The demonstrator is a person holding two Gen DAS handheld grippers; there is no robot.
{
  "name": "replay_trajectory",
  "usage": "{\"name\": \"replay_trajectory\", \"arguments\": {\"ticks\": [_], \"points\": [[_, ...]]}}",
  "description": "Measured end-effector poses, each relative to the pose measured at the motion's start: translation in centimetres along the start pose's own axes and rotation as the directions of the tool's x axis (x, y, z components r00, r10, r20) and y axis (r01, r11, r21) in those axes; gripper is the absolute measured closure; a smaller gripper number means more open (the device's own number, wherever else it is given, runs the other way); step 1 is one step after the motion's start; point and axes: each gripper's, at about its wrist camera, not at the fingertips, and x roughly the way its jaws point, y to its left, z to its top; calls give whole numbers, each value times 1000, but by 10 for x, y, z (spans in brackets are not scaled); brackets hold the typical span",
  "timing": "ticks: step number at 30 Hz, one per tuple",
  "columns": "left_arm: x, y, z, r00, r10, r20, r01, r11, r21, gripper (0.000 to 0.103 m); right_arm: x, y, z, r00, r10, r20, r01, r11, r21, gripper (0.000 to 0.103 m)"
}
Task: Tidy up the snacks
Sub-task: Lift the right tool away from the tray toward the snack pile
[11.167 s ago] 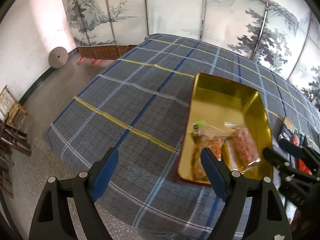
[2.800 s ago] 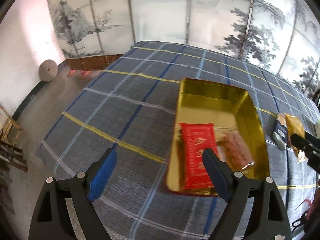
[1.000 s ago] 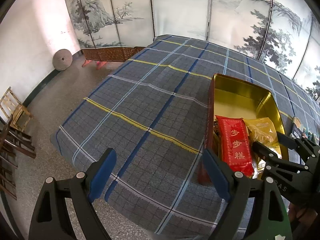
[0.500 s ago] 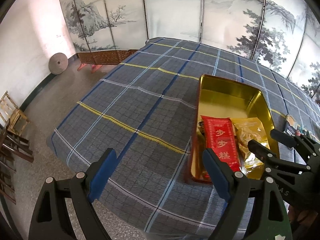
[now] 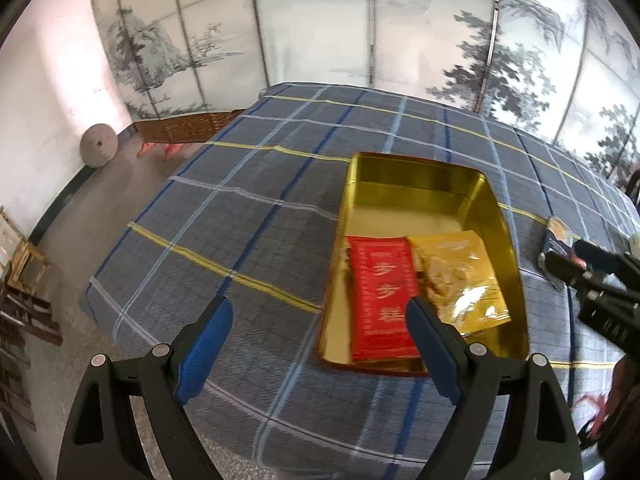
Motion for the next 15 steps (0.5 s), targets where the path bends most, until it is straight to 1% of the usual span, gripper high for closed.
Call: {"name": "replay_trajectory", "arguments": {"ticks": [4, 7, 10, 12, 15], "points": [[-1, -21, 4, 1000, -23, 6, 22, 999, 42, 17, -8, -53, -9, 997, -78, -3, 78, 995, 62, 38], [-2, -39, 7, 999, -37, 10, 36, 996, 78, 17, -13, -101, -22, 988, -156, -21, 157, 981, 114, 38], [0, -59, 9, 998, -57, 8, 56, 992, 112, 17, -17, -144, -33, 976, -213, -36, 216, 961, 172, 38], [1, -74, 9, 998, -70, 6, 69, 988, 136, 17, -18, -167, -41, 970, -237, -49, 242, 948, 208, 38], [2, -97, 10, 996, -93, 7, 90, 979, 180, 17, -16, -192, -50, 967, -246, -65, 254, 933, 253, 38]]}}
